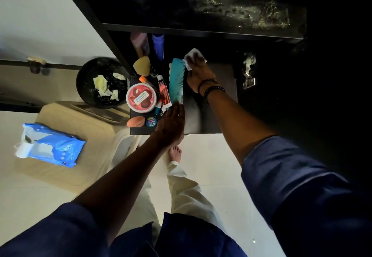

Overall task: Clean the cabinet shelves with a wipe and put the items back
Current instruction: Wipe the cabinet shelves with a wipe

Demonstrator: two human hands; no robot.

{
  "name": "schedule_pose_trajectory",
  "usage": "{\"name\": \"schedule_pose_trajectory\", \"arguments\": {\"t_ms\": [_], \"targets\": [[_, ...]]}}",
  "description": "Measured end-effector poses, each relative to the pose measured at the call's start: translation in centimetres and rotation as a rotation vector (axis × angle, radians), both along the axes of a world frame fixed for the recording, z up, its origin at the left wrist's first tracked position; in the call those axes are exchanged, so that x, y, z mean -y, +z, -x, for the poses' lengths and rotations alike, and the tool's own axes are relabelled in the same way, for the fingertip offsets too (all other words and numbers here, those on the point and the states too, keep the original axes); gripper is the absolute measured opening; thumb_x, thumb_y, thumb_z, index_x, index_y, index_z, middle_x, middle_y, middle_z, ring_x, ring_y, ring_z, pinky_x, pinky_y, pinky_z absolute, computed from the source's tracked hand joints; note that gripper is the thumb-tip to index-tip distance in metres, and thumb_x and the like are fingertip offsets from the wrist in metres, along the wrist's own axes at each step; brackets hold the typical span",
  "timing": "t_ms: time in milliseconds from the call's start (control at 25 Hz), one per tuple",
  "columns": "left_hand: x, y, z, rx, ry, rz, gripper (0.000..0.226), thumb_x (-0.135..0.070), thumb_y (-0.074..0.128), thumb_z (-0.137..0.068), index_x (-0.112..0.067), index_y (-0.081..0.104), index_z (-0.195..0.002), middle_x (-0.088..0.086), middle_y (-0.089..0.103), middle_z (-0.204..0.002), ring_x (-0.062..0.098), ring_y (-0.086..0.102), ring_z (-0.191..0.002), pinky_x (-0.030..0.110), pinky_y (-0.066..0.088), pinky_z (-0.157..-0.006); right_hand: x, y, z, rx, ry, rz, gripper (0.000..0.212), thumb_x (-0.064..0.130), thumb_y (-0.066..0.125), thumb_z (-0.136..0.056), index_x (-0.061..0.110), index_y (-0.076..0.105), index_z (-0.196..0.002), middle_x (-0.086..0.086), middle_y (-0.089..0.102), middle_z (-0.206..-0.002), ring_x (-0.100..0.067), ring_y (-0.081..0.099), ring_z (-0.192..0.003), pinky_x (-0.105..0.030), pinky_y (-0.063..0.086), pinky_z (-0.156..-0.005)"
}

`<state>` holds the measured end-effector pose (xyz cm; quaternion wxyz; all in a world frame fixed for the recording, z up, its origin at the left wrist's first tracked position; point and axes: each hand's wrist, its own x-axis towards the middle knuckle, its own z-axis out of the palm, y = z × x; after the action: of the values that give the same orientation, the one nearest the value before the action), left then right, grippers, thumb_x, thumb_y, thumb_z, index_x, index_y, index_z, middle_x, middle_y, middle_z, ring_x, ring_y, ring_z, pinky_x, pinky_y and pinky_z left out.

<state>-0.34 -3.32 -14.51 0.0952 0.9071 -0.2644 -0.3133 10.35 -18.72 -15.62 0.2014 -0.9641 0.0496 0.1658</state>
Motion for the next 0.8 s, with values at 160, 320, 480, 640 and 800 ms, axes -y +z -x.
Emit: {"name": "schedule_pose_trajectory", "arguments": {"t_ms": [160, 320, 480, 640, 800], "targets": [[-0.3, 0.5, 0.1, 0.000, 0.001, 0.003, 0.074, -0.010, 0.047, -0.092, 0.003, 0.003, -0.150, 0.021, 0.001, -0.158, 0.032, 0.005, -0.147, 0.037, 0.014, -0.118, 3.2, -1.8, 0.6, 0.018, -0.067, 0.101, 0.063, 0.017, 0.038, -0.092, 0.010, 0.016, -0.151, -0.014, 0.007, -0.159, -0.029, 0.007, -0.147, -0.040, 0.013, -0.119], [-0.5, 0.5, -0.1, -0.003, 0.019, 0.049, 0.074, -0.008, 0.049, -0.092, 0.002, 0.004, -0.150, 0.020, 0.002, -0.158, 0.032, 0.006, -0.147, 0.036, 0.013, -0.118, 6.5, -2.7, 2.6, -0.075, -0.460, 0.246, 0.071, 0.026, 0.033, -0.094, -0.008, 0.002, -0.147, -0.027, -0.003, -0.156, -0.036, -0.004, -0.146, -0.036, -0.002, -0.120], [-0.9, 0.1, 0.8, 0.027, 0.032, 0.125, 0.081, -0.003, 0.054, -0.086, 0.002, 0.004, -0.150, 0.021, 0.004, -0.158, 0.032, 0.005, -0.147, 0.036, 0.009, -0.119, 3.9, -2.1, 2.6, 0.036, -0.285, 0.087, 0.061, 0.012, 0.043, -0.091, 0.006, 0.022, -0.149, -0.016, 0.012, -0.158, -0.030, 0.011, -0.146, -0.033, 0.010, -0.120], [-1.8, 0.9, 2.0, 0.008, 0.002, 0.174, 0.083, 0.003, 0.052, -0.081, 0.002, 0.007, -0.150, 0.021, 0.004, -0.158, 0.031, 0.006, -0.147, 0.034, 0.012, -0.118, 0.7, -1.6, 5.8, 0.141, -0.135, 0.057, 0.040, 0.011, 0.049, -0.092, 0.015, 0.055, -0.132, -0.008, 0.043, -0.145, -0.031, 0.039, -0.131, -0.037, 0.039, -0.107], [-2.6, 2.5, 3.5, -0.027, 0.027, 0.209, 0.084, 0.003, 0.054, -0.085, 0.000, 0.000, -0.150, 0.018, -0.001, -0.159, 0.028, 0.000, -0.148, 0.028, 0.007, -0.118, -0.5, -2.5, 14.1, 0.369, -0.138, 0.129, 0.030, 0.002, 0.065, -0.077, 0.012, 0.071, -0.105, -0.014, 0.066, -0.109, -0.037, 0.062, -0.091, -0.037, 0.057, -0.076]]}}
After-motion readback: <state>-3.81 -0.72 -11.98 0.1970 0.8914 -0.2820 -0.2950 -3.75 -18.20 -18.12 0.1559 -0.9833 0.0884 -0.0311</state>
